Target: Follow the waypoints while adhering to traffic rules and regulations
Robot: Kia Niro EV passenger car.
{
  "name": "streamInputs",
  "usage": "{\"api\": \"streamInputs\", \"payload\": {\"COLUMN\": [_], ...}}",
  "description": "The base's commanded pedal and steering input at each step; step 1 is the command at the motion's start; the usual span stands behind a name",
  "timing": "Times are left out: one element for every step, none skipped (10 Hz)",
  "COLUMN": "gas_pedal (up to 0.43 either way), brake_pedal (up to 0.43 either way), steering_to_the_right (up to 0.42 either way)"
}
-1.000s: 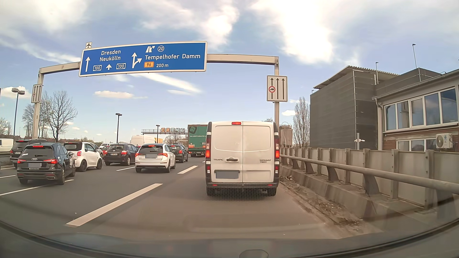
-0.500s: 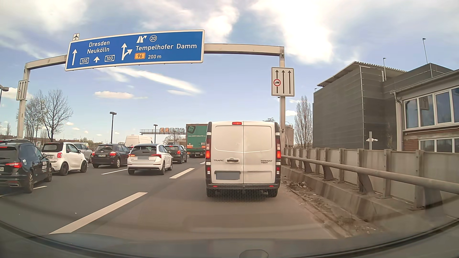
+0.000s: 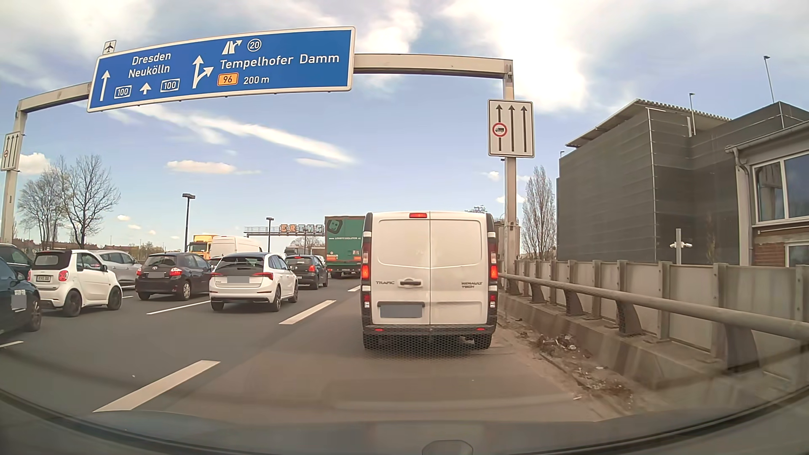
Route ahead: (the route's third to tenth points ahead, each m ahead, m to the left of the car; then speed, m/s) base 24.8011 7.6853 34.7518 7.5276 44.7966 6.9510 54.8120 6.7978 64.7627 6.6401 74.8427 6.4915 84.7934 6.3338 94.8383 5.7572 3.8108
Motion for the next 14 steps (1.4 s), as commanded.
{"api": "streamInputs", "payload": {"gas_pedal": [0.0, 0.0, 0.0, 0.0, 0.0, 0.0, 0.0, 0.0, 0.0, 0.0, 0.0, 0.0, 0.0, 0.0], "brake_pedal": [0.0, 0.0, 0.0, 0.0, 0.0, 0.0, 0.0, 0.0, 0.0, 0.0, 0.0, 0.0, 0.0, 0.0], "steering_to_the_right": [-0.001, -0.001, -0.001, 0.0, 0.0, 0.0, -0.001, -0.001, 0.0, 0.0, -0.001, -0.001, -0.002, -0.004]}}
